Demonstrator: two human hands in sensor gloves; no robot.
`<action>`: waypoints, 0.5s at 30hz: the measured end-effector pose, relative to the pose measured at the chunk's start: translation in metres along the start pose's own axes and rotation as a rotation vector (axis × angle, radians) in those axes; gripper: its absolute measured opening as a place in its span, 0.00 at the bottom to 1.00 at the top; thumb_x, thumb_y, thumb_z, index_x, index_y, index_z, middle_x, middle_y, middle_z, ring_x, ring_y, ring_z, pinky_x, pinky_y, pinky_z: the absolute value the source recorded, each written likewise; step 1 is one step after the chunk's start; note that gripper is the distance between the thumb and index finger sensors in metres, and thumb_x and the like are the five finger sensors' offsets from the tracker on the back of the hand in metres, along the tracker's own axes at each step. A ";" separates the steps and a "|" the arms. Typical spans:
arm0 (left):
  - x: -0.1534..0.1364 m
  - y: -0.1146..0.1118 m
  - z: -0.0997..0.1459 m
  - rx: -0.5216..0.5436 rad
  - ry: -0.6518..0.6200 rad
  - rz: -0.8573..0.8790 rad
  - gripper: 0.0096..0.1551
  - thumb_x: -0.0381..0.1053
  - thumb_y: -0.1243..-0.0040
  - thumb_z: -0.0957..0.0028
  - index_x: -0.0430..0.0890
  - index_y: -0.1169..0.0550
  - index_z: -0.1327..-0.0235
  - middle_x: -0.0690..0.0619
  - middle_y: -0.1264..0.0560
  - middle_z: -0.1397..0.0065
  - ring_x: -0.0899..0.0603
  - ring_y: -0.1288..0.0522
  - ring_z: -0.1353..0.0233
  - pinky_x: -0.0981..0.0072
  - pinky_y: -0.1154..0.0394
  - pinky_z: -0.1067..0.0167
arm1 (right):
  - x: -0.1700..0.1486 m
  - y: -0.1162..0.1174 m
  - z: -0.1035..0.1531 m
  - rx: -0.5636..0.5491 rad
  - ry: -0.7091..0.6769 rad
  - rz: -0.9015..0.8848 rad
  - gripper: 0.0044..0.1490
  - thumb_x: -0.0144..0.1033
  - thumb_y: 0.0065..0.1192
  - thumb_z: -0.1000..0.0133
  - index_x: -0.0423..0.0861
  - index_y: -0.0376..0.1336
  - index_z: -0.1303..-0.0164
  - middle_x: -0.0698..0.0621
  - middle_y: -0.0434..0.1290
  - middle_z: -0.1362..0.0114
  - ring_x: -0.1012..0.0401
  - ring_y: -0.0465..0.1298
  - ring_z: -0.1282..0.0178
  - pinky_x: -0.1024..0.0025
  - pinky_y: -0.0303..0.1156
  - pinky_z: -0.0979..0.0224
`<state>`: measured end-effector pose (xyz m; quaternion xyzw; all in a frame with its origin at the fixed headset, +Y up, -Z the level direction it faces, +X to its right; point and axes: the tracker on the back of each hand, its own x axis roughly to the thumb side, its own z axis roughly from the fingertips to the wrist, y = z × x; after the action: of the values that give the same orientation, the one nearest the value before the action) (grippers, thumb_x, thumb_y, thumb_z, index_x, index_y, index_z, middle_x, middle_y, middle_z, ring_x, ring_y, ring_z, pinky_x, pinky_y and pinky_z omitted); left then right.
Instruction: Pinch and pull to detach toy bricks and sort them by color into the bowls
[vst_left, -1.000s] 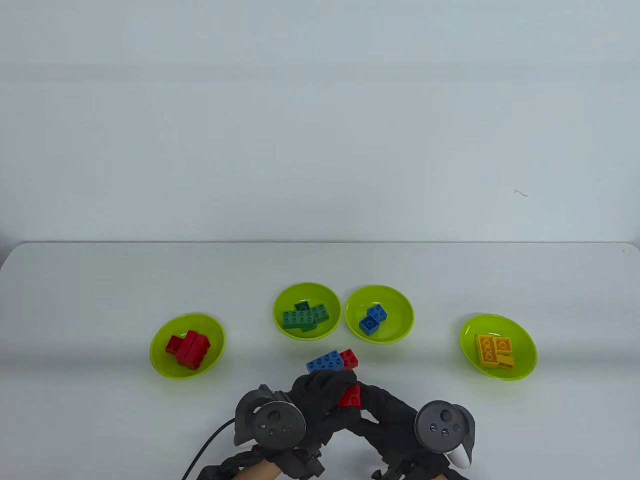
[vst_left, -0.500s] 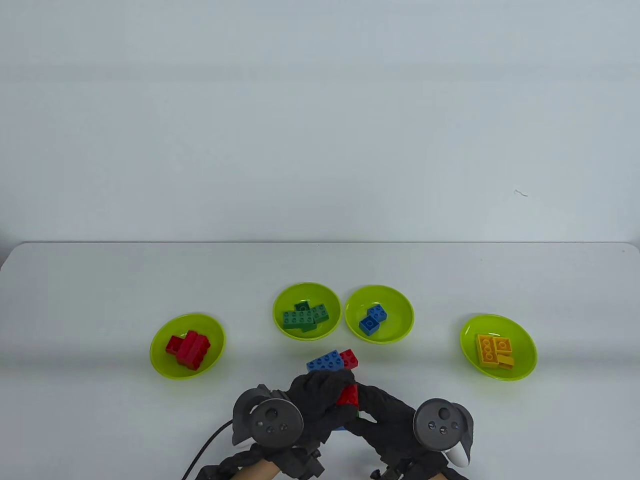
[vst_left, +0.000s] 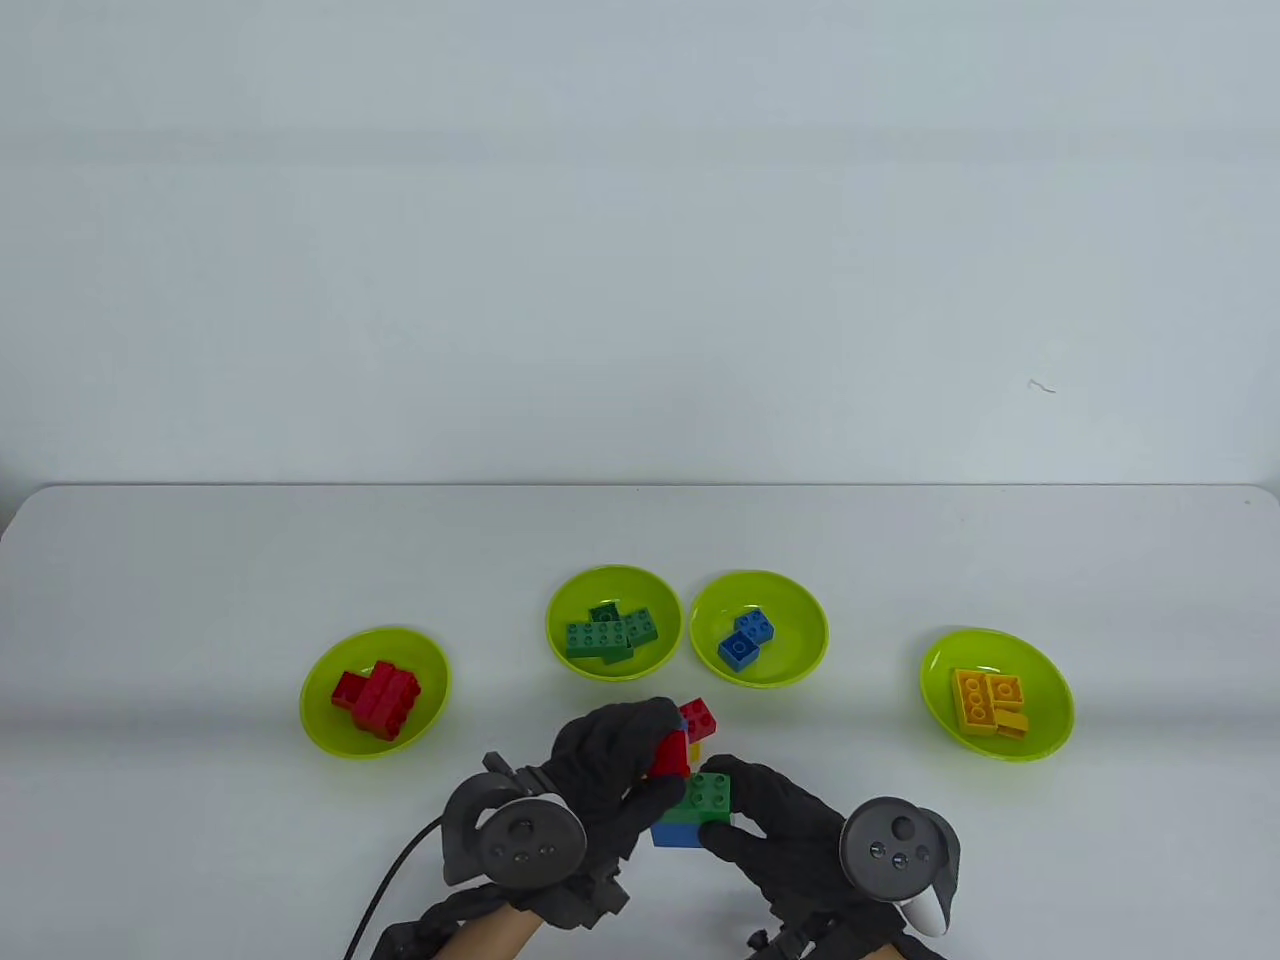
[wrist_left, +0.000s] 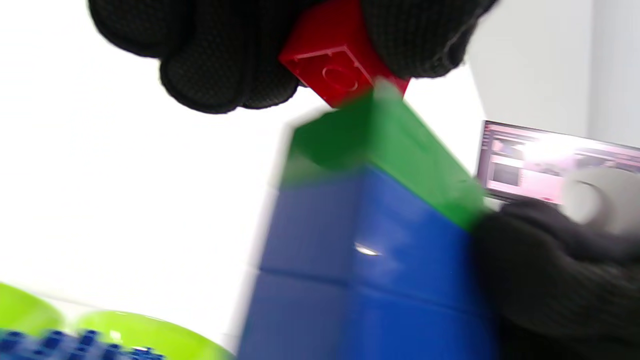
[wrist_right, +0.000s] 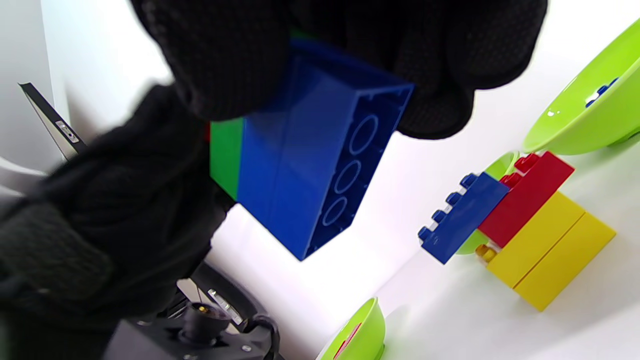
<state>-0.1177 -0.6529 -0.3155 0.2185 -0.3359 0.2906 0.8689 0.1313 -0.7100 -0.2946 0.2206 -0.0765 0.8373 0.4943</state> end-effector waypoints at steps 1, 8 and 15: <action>-0.008 0.003 0.000 0.001 0.025 -0.008 0.38 0.52 0.43 0.47 0.32 0.32 0.29 0.31 0.27 0.32 0.31 0.26 0.34 0.39 0.33 0.36 | -0.001 -0.001 0.000 -0.006 0.003 -0.001 0.39 0.41 0.65 0.48 0.35 0.63 0.29 0.36 0.73 0.31 0.42 0.76 0.35 0.44 0.67 0.29; -0.087 0.033 0.010 0.023 0.274 -0.091 0.38 0.49 0.42 0.47 0.33 0.34 0.27 0.31 0.30 0.30 0.30 0.28 0.32 0.39 0.34 0.34 | -0.001 -0.010 0.000 -0.038 0.007 -0.007 0.39 0.41 0.66 0.48 0.35 0.62 0.29 0.36 0.72 0.31 0.42 0.76 0.35 0.44 0.67 0.29; -0.161 0.053 0.027 -0.061 0.565 -0.254 0.38 0.48 0.41 0.48 0.33 0.34 0.27 0.31 0.30 0.29 0.30 0.28 0.31 0.39 0.34 0.33 | -0.002 -0.011 0.000 -0.035 0.002 -0.004 0.39 0.41 0.66 0.48 0.35 0.62 0.29 0.36 0.72 0.31 0.42 0.76 0.35 0.44 0.67 0.29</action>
<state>-0.2622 -0.6869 -0.4017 0.1432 -0.0597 0.2190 0.9633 0.1415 -0.7058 -0.2961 0.2115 -0.0902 0.8350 0.4999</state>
